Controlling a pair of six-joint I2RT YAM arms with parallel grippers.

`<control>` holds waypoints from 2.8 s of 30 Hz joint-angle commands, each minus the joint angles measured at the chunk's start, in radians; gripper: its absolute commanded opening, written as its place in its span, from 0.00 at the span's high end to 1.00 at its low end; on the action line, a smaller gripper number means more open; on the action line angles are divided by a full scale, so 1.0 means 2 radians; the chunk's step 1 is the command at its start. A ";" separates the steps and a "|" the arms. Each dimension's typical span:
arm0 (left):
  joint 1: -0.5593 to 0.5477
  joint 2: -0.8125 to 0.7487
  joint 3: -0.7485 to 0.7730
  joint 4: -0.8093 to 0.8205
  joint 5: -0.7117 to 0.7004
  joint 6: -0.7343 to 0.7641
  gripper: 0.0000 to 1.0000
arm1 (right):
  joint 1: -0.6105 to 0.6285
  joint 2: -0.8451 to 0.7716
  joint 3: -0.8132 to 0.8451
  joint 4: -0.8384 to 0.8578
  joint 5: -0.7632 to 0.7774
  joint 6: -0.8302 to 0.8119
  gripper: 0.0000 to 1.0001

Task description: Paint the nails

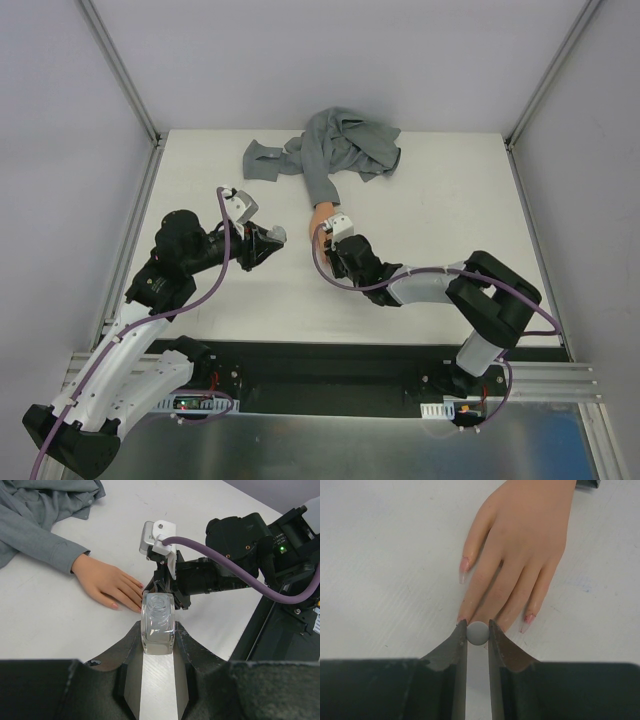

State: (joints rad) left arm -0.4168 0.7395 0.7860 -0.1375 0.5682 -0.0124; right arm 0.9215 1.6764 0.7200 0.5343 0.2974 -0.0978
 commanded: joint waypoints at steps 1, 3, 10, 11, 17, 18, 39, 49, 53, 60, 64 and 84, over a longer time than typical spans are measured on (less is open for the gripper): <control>0.006 -0.004 -0.002 0.028 0.011 -0.007 1.00 | -0.001 -0.003 0.020 0.017 -0.002 -0.006 1.00; 0.006 -0.004 -0.002 0.029 0.011 -0.007 1.00 | -0.002 -0.002 0.021 0.017 -0.003 -0.006 0.99; 0.006 -0.003 -0.003 0.030 0.013 -0.008 1.00 | -0.001 0.003 0.027 0.017 -0.012 -0.006 1.00; 0.006 -0.003 -0.002 0.030 0.013 -0.008 1.00 | -0.002 0.003 0.028 0.017 -0.014 -0.006 1.00; 0.007 -0.005 -0.003 0.030 0.012 -0.008 1.00 | -0.002 0.001 0.023 0.017 -0.015 -0.004 1.00; 0.007 -0.005 -0.003 0.030 0.013 -0.008 1.00 | -0.001 0.000 0.023 0.017 -0.014 -0.004 0.99; 0.007 -0.005 -0.003 0.030 0.012 -0.007 1.00 | 0.000 -0.017 -0.001 0.012 -0.008 0.004 1.00; 0.008 -0.005 -0.003 0.030 0.011 -0.007 1.00 | 0.009 -0.017 -0.005 0.012 -0.008 0.004 1.00; 0.008 -0.005 -0.003 0.030 0.012 -0.008 1.00 | 0.012 -0.018 -0.007 0.011 -0.007 0.004 0.99; 0.008 -0.005 -0.003 0.030 0.012 -0.007 1.00 | 0.019 -0.019 -0.008 0.010 -0.004 0.006 0.99; 0.008 -0.005 -0.003 0.030 0.013 -0.008 1.00 | 0.021 -0.020 -0.009 0.010 -0.003 0.006 1.00; 0.009 -0.003 -0.003 0.030 0.015 -0.008 1.00 | 0.012 -0.004 0.023 0.001 0.017 -0.012 0.99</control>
State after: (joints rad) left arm -0.4103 0.7391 0.7769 -0.1314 0.5686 -0.0147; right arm 0.9527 1.6787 0.7265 0.5190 0.3073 -0.1074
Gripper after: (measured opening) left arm 0.235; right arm 0.198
